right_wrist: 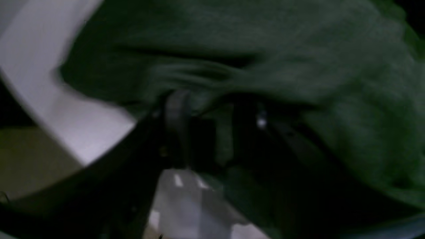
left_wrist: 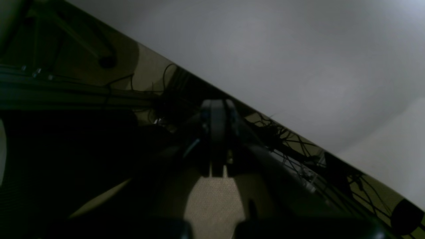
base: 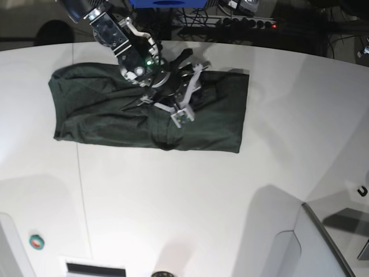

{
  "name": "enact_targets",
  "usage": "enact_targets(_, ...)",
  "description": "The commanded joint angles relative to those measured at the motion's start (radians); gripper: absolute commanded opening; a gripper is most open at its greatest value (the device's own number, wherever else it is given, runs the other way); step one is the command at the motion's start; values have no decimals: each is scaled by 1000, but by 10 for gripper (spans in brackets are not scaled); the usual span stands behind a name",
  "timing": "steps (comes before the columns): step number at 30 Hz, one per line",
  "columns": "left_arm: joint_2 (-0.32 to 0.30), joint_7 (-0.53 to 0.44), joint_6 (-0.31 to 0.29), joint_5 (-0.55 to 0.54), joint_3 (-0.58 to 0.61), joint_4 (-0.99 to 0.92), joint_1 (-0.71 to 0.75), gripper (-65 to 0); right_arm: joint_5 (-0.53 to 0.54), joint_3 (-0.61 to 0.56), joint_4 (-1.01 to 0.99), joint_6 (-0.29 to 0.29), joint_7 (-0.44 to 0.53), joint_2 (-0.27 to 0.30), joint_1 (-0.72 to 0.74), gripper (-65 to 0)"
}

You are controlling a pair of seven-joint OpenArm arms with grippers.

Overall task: Layout the t-shirt on the table in an organized manner, then fold the t-shirt properly
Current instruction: 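Press the folded shirt flat with the right gripper, then smooth the shirt surface with the right gripper, then withdraw it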

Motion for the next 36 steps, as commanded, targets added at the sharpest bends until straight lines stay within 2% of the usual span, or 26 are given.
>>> enact_targets(1, -19, -17, 3, -2, -8, 12, 5, -650, 33, 9, 4, 0, 16, -13, 16, -465)
enact_targets(4, -19, -17, 3, -2, -8, 11, 5, -650, 79, 21, -14, 1, 16, -10, 28, -507)
enact_targets(7, -19, -17, 3, -2, -8, -14, -2, -650, 86, 21, -5, 1, 10, -10, 28, -590)
enact_targets(9, -21, -17, 3, -2, -8, -25, -4, -650, 88, 21, -4, 1, -30, -10, 28, -614)
enact_targets(13, -22, -17, 3, -2, -8, -37, -4, -650, 88, 21, 32, 1, -77, -9, 20, -617)
enact_targets(16, -24, -17, 3, -2, -8, -38, -4, -650, 89, 23, 99, 1, -111, 30, 6, -618)
enact_targets(22, -25, -18, 3, -2, 32, -38, -7, -650, 89, 24, 197, -2, -209, 56, -4, -617)
enact_targets(27, -24, -18, 3, -2, 69, -38, -30, -650, 89, 24, 199, 0, -219, 56, -10, -642)
enact_targets(32, -22, -18, 5, -2, 76, -38, -39, -650, 89, 26, 199, 0, -217, 57, -15, -636)
enact_targets(33, -24, -18, 5, -2, 76, -38, -39, -650, 89, 27, 199, -2, -217, 54, -18, -606)
enact_targets(36, -24, -18, 5, -2, 75, -38, -39, -650, 89, 55, 199, -2, -216, 33, -26, -461)
